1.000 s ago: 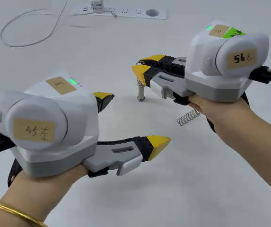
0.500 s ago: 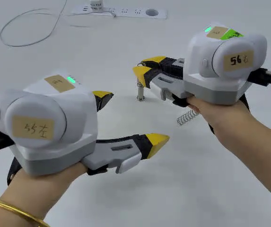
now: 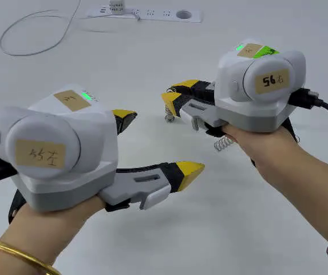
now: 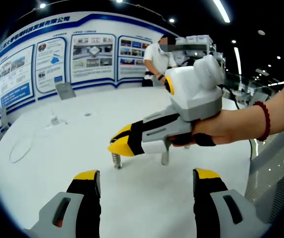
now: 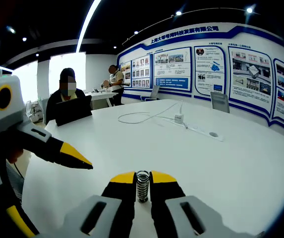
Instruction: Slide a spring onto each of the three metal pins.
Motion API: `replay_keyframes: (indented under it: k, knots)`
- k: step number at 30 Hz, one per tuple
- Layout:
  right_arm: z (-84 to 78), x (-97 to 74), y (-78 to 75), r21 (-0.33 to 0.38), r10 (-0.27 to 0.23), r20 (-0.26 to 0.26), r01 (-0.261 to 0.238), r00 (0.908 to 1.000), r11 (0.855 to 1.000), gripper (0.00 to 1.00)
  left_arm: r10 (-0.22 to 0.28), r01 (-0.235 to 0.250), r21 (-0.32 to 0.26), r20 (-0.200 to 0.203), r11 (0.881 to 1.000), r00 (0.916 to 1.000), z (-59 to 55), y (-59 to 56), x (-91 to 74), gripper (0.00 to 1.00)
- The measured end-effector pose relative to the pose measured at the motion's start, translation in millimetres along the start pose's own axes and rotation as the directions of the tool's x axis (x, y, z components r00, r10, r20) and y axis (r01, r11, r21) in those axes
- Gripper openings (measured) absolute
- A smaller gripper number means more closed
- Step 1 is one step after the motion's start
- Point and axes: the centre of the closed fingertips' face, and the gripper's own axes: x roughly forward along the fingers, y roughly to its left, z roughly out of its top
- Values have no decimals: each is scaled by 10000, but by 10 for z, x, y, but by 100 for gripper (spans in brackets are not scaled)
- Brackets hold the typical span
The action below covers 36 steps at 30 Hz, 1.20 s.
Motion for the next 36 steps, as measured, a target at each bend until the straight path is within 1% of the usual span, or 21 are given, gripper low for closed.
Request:
replay_keyframes:
  k: [12, 13, 22, 25, 26, 29, 33, 36]
  knots:
    - [-133, 32, 22, 112, -11, -441, 16, 9990, 9999, 11, 2, -2, 1, -27, 10000, 10000, -5, 5, 2, 78]
    - [-121, 34, 24, 123, -7, -362, 12, 9993, 9999, 11, 8, -8, 1, -27, 10000, 10000, -5, 7, 2, 78]
    - [-118, 33, 29, 151, -24, -412, 30, 9991, 9999, 12, 21, -21, 24, -81, 10000, 10000, -17, 14, 4, 77]
    - [-109, 31, 35, 410, -31, -394, 47, 9992, 9991, 18, 32, -32, 31, -90, 10000, 10000, -18, 18, 4, 77]
    - [-103, 29, 35, 388, -30, -380, 45, 9993, 9992, 19, 30, -30, 30, -96, 10000, 9999, -20, 18, 4, 77]
    - [-80, 11, 31, 460, -38, -356, 54, 9994, 9989, 20, 46, -45, 37, -108, 10000, 9999, -21, 23, 4, 77]
    - [-1, -52, 38, 677, 10, -204, 4, 9998, 9977, 23, 80, -79, 38, -128, 10000, 9999, -26, 31, 3, 77]
    - [48, -97, 46, 663, 10, -127, -2, 9999, 9978, 24, 68, -68, 43, -122, 10000, 9999, -23, 27, 4, 77]
